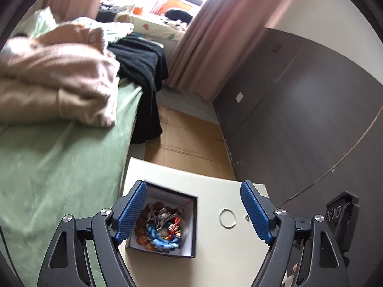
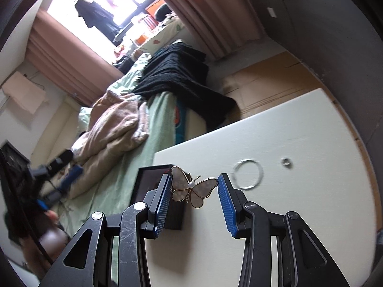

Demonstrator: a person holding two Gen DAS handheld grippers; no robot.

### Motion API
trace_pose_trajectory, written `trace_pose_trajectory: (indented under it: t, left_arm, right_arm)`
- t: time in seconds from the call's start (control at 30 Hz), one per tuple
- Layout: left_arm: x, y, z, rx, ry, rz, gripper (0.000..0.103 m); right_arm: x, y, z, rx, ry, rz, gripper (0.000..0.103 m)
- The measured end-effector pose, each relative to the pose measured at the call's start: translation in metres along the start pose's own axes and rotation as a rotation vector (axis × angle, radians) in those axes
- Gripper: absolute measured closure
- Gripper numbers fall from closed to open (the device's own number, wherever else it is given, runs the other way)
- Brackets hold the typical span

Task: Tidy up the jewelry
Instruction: 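Lower the chain into the box with the left gripper while the right gripper carries the pendant, then release the butterfly pendant into the black box with the right gripper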

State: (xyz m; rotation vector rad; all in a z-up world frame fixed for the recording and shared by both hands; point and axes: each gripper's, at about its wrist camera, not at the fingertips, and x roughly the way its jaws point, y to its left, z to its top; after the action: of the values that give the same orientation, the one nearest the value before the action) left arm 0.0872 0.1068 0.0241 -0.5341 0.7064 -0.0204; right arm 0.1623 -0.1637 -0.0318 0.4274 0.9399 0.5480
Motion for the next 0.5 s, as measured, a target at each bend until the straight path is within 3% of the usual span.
trace_pose_trajectory:
  t: [0.1,0.4,0.5]
  left_arm:
    - [0.005,0.015,0.002,-0.039,0.035,0.007,0.022]
    - [0.001,0.057,0.005,-0.119,0.018,0.009,0.021]
    - [-0.002,0.064,0.006,-0.144,0.008,-0.005,0.016]
  right_arm:
    - [0.013,0.013,-0.004,-0.014,0.007,0.030,0.062]
    - [0.052,0.055,-0.014,-0.053,0.028,0.100,0.062]
    - [0.061,0.065,-0.012,-0.065,0.005,0.098,0.062]
